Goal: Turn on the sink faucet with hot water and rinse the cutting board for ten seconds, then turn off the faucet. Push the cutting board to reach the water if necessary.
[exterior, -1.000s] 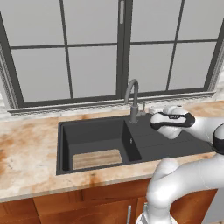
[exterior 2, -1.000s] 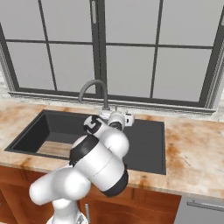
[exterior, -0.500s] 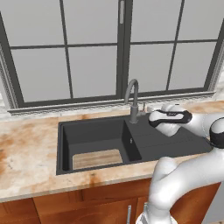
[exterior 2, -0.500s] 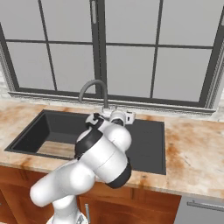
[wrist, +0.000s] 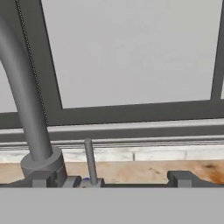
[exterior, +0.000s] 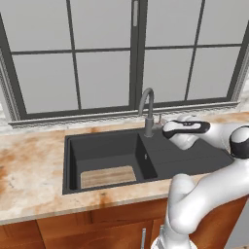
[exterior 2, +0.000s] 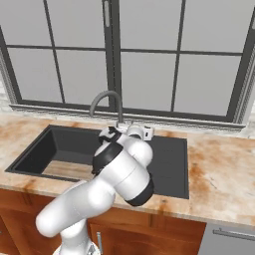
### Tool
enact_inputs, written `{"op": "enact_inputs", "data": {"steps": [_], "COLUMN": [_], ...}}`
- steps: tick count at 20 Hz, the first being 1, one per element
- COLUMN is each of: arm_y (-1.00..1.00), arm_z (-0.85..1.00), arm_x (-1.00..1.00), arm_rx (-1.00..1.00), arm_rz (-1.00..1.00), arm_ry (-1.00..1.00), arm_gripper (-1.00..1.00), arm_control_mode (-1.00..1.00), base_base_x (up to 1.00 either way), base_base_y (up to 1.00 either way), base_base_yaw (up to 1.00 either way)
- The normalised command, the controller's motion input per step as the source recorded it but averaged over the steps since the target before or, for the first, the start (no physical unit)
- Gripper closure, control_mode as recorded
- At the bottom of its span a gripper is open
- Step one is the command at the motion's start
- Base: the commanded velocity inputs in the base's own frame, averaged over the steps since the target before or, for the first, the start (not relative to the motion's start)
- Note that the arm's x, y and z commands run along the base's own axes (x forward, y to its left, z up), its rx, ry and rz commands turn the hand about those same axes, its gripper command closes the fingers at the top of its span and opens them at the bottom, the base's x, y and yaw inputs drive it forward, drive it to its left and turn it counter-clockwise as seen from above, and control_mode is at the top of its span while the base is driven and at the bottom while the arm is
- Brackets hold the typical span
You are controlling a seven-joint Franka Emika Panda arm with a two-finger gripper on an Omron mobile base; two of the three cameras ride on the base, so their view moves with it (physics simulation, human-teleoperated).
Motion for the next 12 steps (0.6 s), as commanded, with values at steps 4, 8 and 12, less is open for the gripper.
{"op": "enact_inputs", "data": {"steps": [4, 8, 12], "arm_y": [0.03, 0.06, 0.04], "arm_z": [-0.13, -0.15, -0.12], "arm_x": [0.14, 0.12, 0.11], "arm_rx": [0.0, 0.0, 0.0], "arm_rz": [0.0, 0.0, 0.0], "arm_ry": [0.0, 0.0, 0.0], "arm_gripper": [-1.0, -1.0, -1.0], "arm_control_mode": [-1.0, -1.0, -1.0], "base_base_x": [0.0, 0.0, 0.0], "base_base_y": [0.0, 0.0, 0.0], "base_base_yaw": [0.0, 0.0, 0.0]}}
